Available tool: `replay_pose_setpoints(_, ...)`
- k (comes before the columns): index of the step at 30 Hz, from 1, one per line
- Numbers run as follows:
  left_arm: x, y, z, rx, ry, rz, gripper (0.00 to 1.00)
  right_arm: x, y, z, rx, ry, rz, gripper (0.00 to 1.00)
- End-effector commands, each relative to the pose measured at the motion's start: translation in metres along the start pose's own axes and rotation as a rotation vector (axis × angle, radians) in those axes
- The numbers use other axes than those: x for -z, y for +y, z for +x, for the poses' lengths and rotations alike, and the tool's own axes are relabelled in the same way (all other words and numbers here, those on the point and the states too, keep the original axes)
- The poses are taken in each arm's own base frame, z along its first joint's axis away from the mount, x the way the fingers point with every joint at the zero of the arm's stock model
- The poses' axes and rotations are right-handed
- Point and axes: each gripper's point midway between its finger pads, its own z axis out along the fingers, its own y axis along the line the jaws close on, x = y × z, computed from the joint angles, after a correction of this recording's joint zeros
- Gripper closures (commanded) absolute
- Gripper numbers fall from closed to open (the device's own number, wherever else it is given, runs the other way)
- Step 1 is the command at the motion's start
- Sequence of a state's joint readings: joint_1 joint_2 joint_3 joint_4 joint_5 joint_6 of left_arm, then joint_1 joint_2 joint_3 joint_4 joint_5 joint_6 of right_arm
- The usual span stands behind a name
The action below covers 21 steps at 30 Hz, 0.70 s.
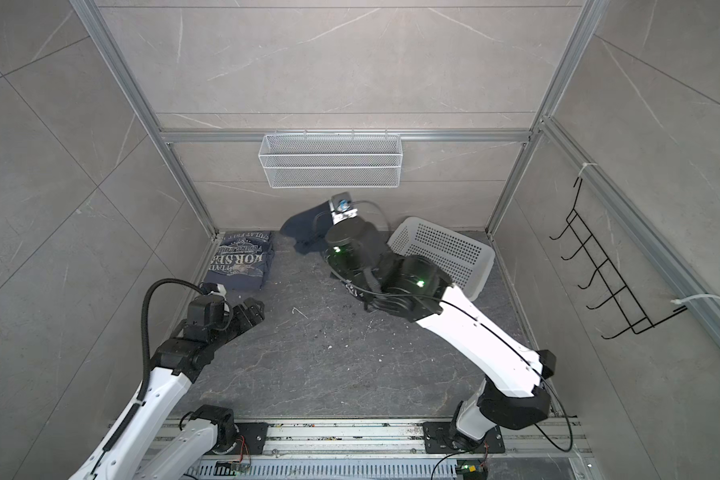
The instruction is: Fold and stack the tank tops
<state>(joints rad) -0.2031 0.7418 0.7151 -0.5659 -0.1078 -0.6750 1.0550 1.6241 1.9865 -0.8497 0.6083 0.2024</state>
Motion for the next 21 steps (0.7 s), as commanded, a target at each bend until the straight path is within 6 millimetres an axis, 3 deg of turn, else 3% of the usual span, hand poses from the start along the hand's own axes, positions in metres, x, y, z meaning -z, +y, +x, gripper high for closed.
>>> replay_pose_setpoints(1,0.031,0.020,-0.008,0.058,-0.070,-0.083,0.03,-0.055,0.078,0.093,0.034,0.254,-0.207,0.57)
replay_pose_setpoints(4,0.047,0.024,-0.011,0.064,-0.107,-0.077,0.02,-0.074,0.125,0.148,0.019,0.399,-0.330,0.38)
replay_pose_setpoints(7,0.046,0.020,-0.007,0.034,-0.055,-0.078,0.02,-0.075,0.124,0.175,0.016,0.465,-0.279,0.29)
replay_pose_setpoints(8,0.042,0.018,-0.003,0.024,-0.021,-0.079,0.02,-0.073,0.116,0.178,0.005,0.460,-0.252,0.28)
replay_pose_setpoints(12,0.011,0.009,0.025,-0.011,0.187,-0.083,0.03,-0.059,0.054,0.187,-0.074,0.447,-0.118,0.23)
replay_pose_setpoints(17,-0.016,0.000,0.066,-0.046,0.418,-0.096,0.11,-0.061,-0.016,0.235,-0.332,0.544,-0.093,0.25)
replay_pose_setpoints(21,-0.011,-0.021,0.105,-0.159,0.512,-0.109,0.15,-0.063,-0.055,0.277,-0.480,0.608,-0.027,0.26)
